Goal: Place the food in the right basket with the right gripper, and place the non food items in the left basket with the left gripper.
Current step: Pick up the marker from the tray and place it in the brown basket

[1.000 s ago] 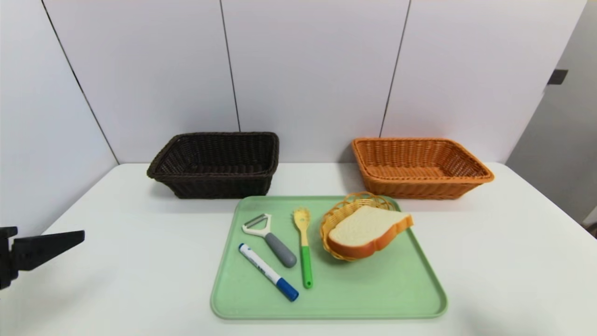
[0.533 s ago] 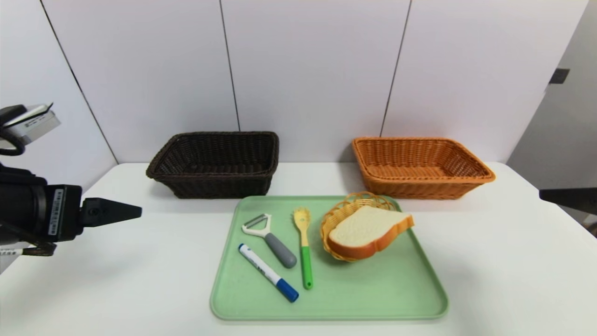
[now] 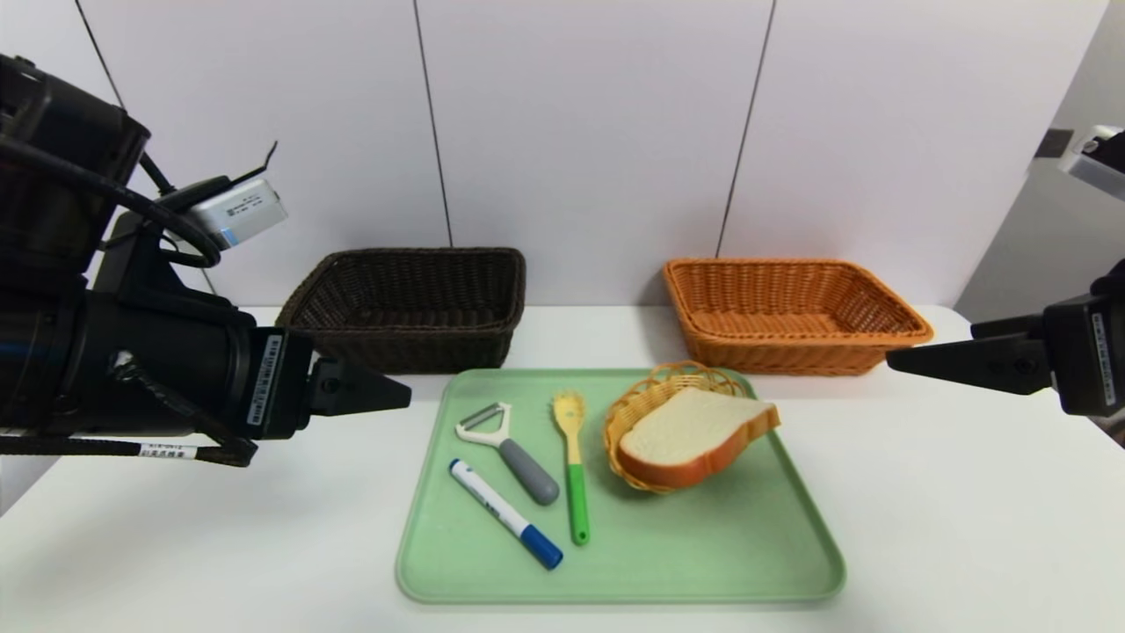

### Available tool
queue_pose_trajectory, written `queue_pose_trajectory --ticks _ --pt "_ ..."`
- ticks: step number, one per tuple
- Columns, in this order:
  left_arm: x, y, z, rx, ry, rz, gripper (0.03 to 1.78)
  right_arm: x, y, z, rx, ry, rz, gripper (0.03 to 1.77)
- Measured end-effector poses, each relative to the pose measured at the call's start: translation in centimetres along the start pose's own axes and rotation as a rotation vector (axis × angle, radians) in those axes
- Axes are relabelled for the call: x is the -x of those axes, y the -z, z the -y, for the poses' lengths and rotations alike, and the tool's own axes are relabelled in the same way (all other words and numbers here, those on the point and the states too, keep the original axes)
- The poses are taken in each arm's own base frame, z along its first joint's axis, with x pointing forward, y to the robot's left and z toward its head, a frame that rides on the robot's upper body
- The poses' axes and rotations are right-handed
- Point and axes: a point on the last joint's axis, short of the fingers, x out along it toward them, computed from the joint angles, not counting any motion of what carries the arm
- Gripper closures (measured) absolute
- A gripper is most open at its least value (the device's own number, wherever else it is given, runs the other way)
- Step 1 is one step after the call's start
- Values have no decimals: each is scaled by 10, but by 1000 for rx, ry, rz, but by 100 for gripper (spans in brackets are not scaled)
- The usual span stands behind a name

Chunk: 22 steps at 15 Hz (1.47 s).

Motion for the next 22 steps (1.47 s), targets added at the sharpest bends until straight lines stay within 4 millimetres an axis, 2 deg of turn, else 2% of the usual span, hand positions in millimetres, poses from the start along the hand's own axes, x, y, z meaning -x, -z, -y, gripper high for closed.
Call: queue_pose_trajectory --ticks 9,13,15,19,22 --pt "-16 0 15 -19 39 -45 12 -12 -2 -1 -48 -5 -28 10" --pt "-39 -9 28 90 12 -79 12 -24 -1 1 -85 -5 -65 10" --pt "-54 -6 37 92 -17 -108 12 -27 -1 1 -91 -5 -75 10" --pt "-72 -1 45 39 -32 -156 12 -30 -1 1 -92 -7 -71 10" --pt "-74 2 41 -167 -32 -201 12 -31 2 0 -89 -13 -79 10"
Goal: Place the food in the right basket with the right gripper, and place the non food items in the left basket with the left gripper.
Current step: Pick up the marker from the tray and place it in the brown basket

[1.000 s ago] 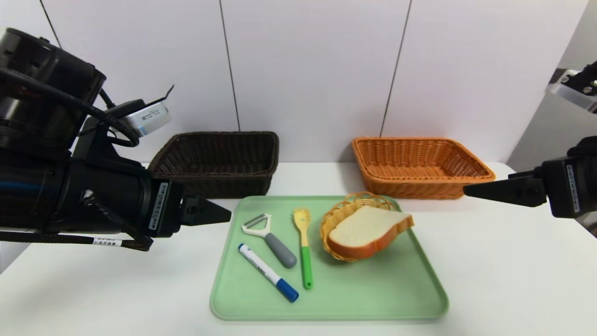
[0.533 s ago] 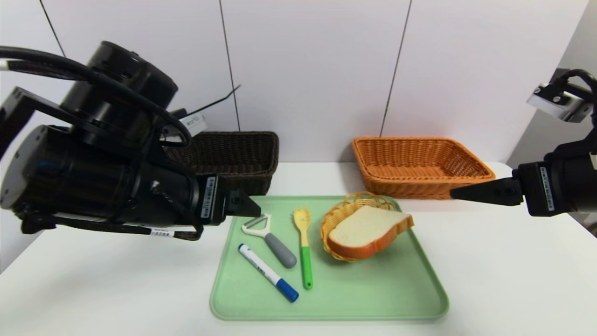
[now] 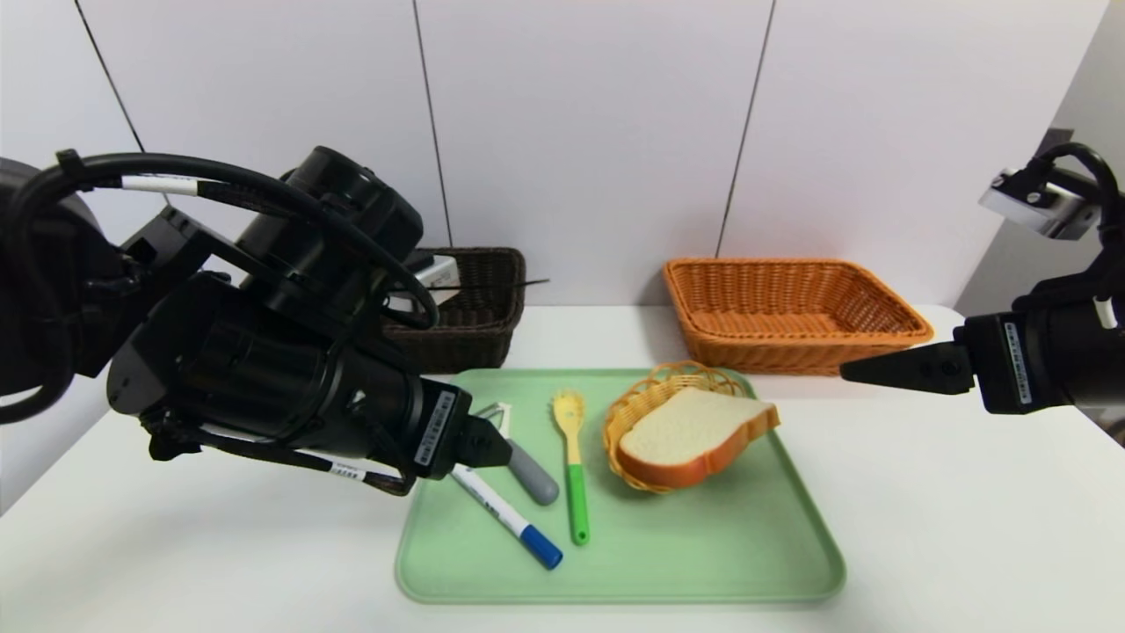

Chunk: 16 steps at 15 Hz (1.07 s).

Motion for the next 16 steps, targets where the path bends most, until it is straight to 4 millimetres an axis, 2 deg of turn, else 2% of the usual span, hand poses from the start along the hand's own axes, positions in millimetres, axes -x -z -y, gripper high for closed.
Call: queue_pose_trajectory --ticks 4,9,13,16 --pt "3 -13 -3 -305 49 -20 12 0 2 -1 7 -8 1 10" --pt "6 -28 -13 -548 347 2 12 1 2 -2 10 -15 1 10" --pt "-14 -30 -25 -816 439 31 12 0 4 -2 10 -26 -6 10" --pt "-32 -25 -32 -950 525 -1 12 -1 5 -2 10 -35 -12 10"
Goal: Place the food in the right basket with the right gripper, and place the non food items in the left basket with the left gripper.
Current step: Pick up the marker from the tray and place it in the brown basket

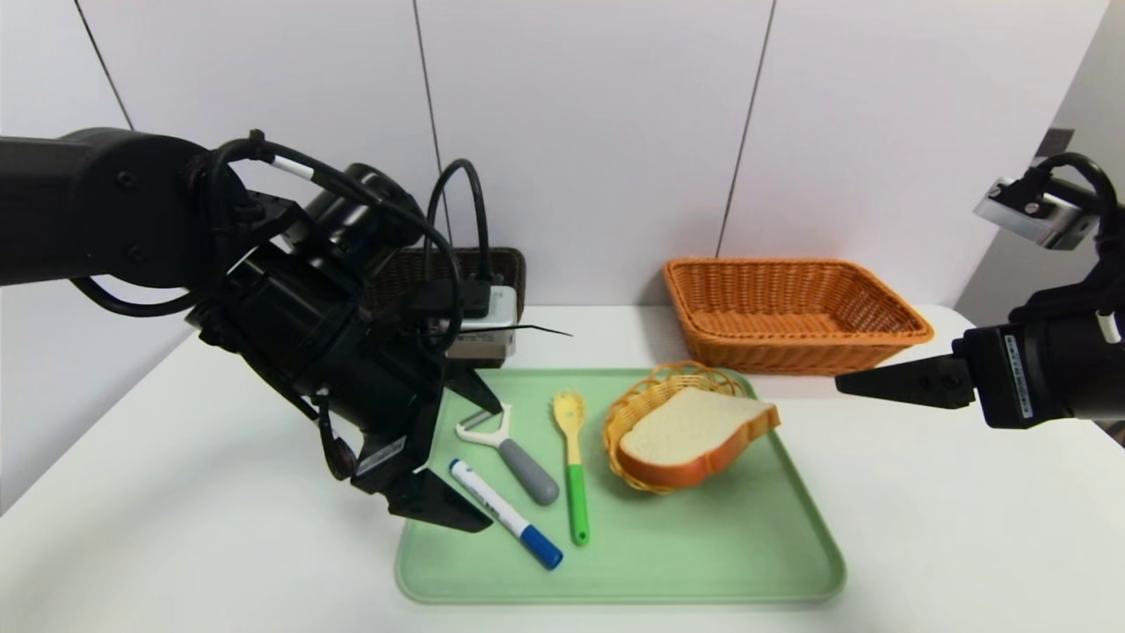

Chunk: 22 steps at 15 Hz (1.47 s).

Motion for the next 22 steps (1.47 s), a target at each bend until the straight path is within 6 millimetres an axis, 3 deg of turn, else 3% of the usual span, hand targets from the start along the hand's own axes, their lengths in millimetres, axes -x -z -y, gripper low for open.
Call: queue_pose_trajectory --ticks 3,9,22 --pt "-13 7 -6 -67 32 -25 12 -1 2 0 -1 1 -8 10" --pt "-32 23 -5 -42 60 -127 12 -5 8 1 -5 -1 -32 10" --pt "-59 27 -17 -6 30 -194 12 -7 10 1 -9 -18 -46 10"
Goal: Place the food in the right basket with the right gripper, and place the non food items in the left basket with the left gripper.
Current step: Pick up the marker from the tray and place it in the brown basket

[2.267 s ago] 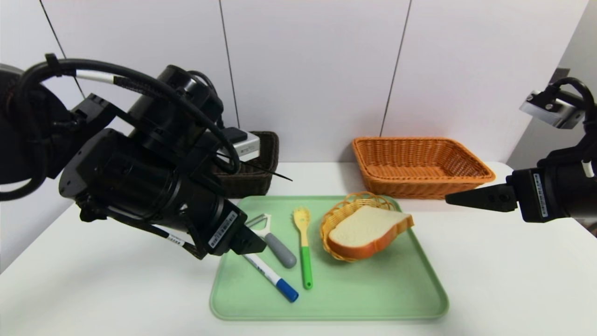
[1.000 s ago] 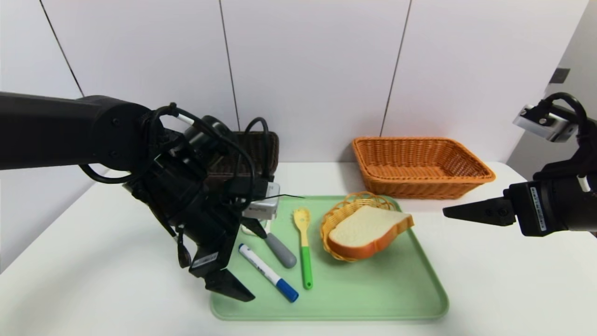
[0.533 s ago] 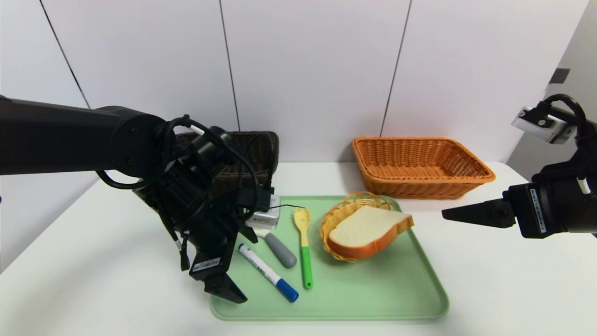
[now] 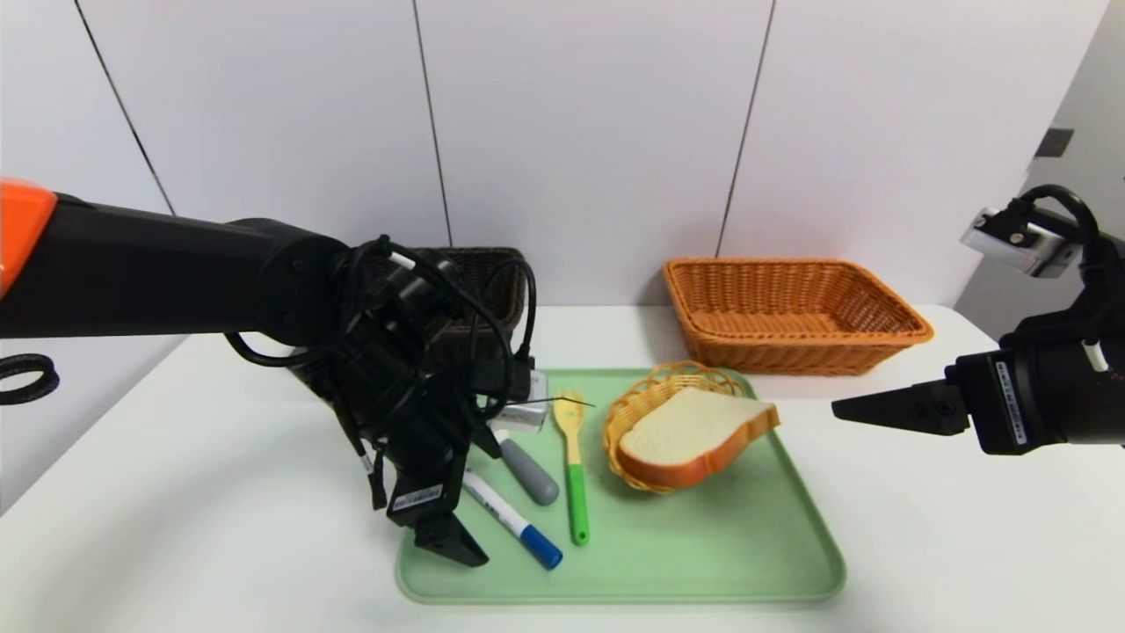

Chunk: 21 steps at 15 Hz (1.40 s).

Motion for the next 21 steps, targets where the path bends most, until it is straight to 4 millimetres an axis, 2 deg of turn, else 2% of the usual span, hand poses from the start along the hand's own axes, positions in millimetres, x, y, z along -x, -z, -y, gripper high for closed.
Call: queue_pose_trajectory --ticks 21 --pt "-30 3 -12 71 41 -27 12 -2 3 1 -3 1 -14 10"
